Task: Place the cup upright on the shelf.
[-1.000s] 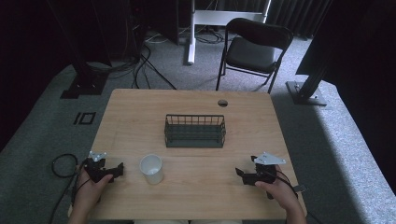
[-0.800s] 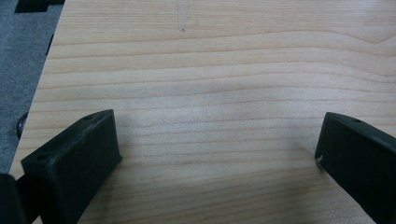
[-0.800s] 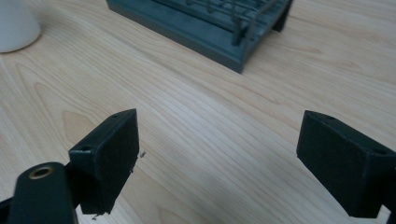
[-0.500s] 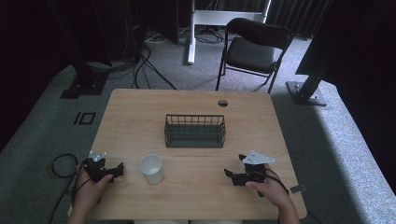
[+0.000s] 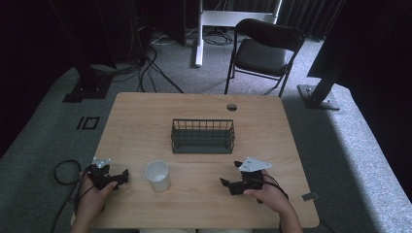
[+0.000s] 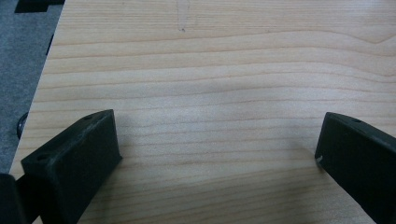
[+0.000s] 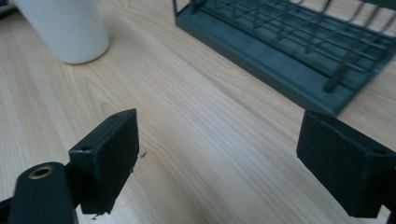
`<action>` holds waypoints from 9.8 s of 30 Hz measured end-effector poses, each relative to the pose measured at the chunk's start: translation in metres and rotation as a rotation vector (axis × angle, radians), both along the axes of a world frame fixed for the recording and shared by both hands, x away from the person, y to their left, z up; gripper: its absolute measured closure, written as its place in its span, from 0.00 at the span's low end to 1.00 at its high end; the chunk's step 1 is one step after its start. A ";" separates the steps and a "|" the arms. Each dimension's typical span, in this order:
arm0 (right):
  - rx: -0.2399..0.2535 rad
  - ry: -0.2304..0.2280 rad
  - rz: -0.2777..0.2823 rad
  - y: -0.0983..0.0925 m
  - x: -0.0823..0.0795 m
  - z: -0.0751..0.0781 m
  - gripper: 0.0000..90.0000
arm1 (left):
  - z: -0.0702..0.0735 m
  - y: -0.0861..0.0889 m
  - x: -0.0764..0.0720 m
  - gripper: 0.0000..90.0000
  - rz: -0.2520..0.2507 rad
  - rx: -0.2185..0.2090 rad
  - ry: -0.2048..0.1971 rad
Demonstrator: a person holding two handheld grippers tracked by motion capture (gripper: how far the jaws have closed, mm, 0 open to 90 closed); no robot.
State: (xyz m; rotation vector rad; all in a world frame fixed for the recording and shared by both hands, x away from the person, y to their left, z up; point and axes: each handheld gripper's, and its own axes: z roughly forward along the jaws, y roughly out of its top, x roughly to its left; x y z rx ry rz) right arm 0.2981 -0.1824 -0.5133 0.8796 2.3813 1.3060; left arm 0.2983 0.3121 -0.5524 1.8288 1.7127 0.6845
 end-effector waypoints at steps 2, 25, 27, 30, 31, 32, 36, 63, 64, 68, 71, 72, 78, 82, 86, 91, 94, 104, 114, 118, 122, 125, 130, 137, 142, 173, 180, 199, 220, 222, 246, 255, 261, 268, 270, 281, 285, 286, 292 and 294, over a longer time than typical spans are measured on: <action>-0.001 0.000 0.008 0.003 0.000 0.000 0.14 | 0.000 0.000 0.000 0.00 0.000 0.000 0.000; 0.023 -0.004 0.152 0.062 0.000 -0.001 0.14 | 0.000 0.000 0.000 0.00 0.000 0.000 0.000; 0.026 -0.004 0.163 0.067 0.001 -0.001 0.14 | 0.000 0.000 0.000 0.00 0.000 0.000 0.000; 0.030 0.000 0.184 0.078 -0.001 -0.003 0.14 | 0.000 0.000 0.000 0.00 0.000 0.000 0.000; 0.032 0.001 0.194 0.081 -0.001 -0.004 0.14 | 0.000 0.000 0.000 0.00 0.000 0.000 0.000; 0.034 0.000 0.202 0.084 -0.002 -0.004 0.14 | 0.000 0.000 0.000 0.00 0.000 0.000 0.000; 0.039 0.000 0.224 0.096 -0.003 -0.004 0.14 | 0.000 0.000 0.000 0.00 0.000 0.000 0.000; 0.061 -0.013 0.303 0.150 -0.001 -0.006 0.14 | 0.000 0.000 0.000 0.00 0.000 0.000 0.000; 0.061 -0.013 0.303 0.150 -0.001 -0.006 0.14 | 0.000 0.000 0.000 0.00 0.000 0.000 0.000; 0.061 -0.018 0.304 0.156 0.000 -0.007 0.14 | 0.000 0.000 0.000 0.00 0.000 0.000 0.000; 0.058 -0.018 0.310 0.160 0.000 -0.008 0.14 | 0.000 0.000 0.000 0.00 0.000 0.000 0.000; 0.061 -0.020 0.318 0.163 0.000 -0.010 0.14 | 0.000 0.000 0.000 0.00 0.000 0.000 0.000; 0.063 -0.014 0.328 0.171 0.001 -0.011 0.14 | 0.000 0.000 0.000 0.00 0.000 0.000 0.000; 0.071 -0.013 0.335 0.177 0.002 -0.011 0.14 | 0.000 0.000 0.000 0.00 0.000 0.000 0.000; 0.075 -0.019 0.338 0.182 0.003 -0.010 0.14 | 0.000 0.000 0.000 0.00 0.000 0.000 0.000; 0.087 -0.031 0.346 0.189 0.004 -0.008 0.14 | 0.000 0.000 0.000 0.00 0.000 -0.001 0.000; 0.088 -0.030 0.344 0.191 0.005 -0.008 0.14 | 0.000 0.000 0.000 0.00 0.000 0.000 0.000; 0.094 -0.031 0.342 0.201 0.007 -0.008 0.14 | 0.000 0.000 0.000 0.00 0.000 0.000 0.000; 0.111 -0.045 0.328 0.211 0.012 -0.007 0.14 | 0.000 0.000 0.000 0.00 0.000 -0.001 0.000; 0.123 -0.040 0.330 0.213 0.012 -0.007 0.14 | 0.000 0.000 0.000 0.00 0.000 0.000 0.000; 0.116 -0.058 0.330 0.213 0.012 -0.006 0.21 | 0.000 0.000 0.000 0.00 0.000 -0.001 -0.001; 0.114 -0.059 0.327 0.213 0.012 -0.005 0.22 | 0.000 0.000 0.000 0.00 0.000 0.000 0.000; 0.119 -0.044 0.303 0.213 0.016 -0.002 0.22 | 0.000 0.000 0.000 0.00 0.000 0.000 -0.001; 0.131 -0.049 0.288 0.212 0.021 0.011 0.22 | 0.000 0.000 0.000 0.00 0.000 0.000 0.000; 0.137 -0.058 0.296 0.214 0.022 0.022 0.22 | 0.000 0.000 0.000 0.00 0.000 -0.001 -0.001; 0.214 -0.176 0.151 0.201 0.040 0.093 0.22 | 0.000 0.000 0.000 0.00 0.000 0.000 -0.001; 0.217 -0.224 0.061 0.187 0.049 0.104 0.22 | 0.000 0.000 0.000 0.00 -0.001 0.000 -0.001; 0.172 -0.278 -0.273 0.144 0.077 0.108 0.22 | 0.000 0.000 0.000 0.00 -0.001 0.000 -0.001; 0.082 -0.238 -0.555 0.110 0.103 0.067 0.22 | 0.000 0.000 0.000 0.00 -0.001 0.000 -0.001; 0.079 -0.229 -0.563 0.109 0.105 0.063 0.22 | 0.000 0.000 0.000 0.00 0.000 0.000 -0.001; 0.081 -0.160 -0.579 0.107 0.115 0.037 0.22 | 0.000 0.000 0.000 0.00 0.000 0.000 -0.001; 0.077 -0.165 -0.527 0.107 0.116 0.036 0.13 | 0.000 0.000 0.000 0.00 0.000 0.000 -0.001; 0.070 -0.166 -0.509 0.103 0.111 0.038 0.13 | 0.000 0.000 0.000 0.00 -0.001 0.000 -0.001; 0.058 -0.177 -0.497 0.096 0.104 0.042 0.13 | 0.000 0.000 0.000 0.00 0.000 0.000 -0.001; 0.061 -0.176 -0.497 0.093 0.103 0.041 0.13 | 0.000 0.000 0.000 0.00 0.000 0.000 -0.001; 0.031 -0.186 -0.485 0.081 0.092 0.038 0.13 | 0.000 0.000 0.000 0.00 0.000 0.000 0.000; 0.026 -0.185 -0.489 0.076 0.088 0.035 0.13 | 0.000 0.000 0.000 0.00 0.000 0.000 0.000; 0.023 -0.184 -0.487 0.074 0.087 0.033 0.13 | 0.000 0.000 0.000 0.00 0.000 0.000 0.000; 0.027 -0.183 -0.493 0.064 0.082 0.030 0.13 | 0.000 0.000 0.000 0.00 -0.001 0.001 0.000; 0.032 -0.175 -0.497 0.060 0.080 0.029 0.13 | 0.000 0.000 0.000 0.00 0.000 0.000 0.000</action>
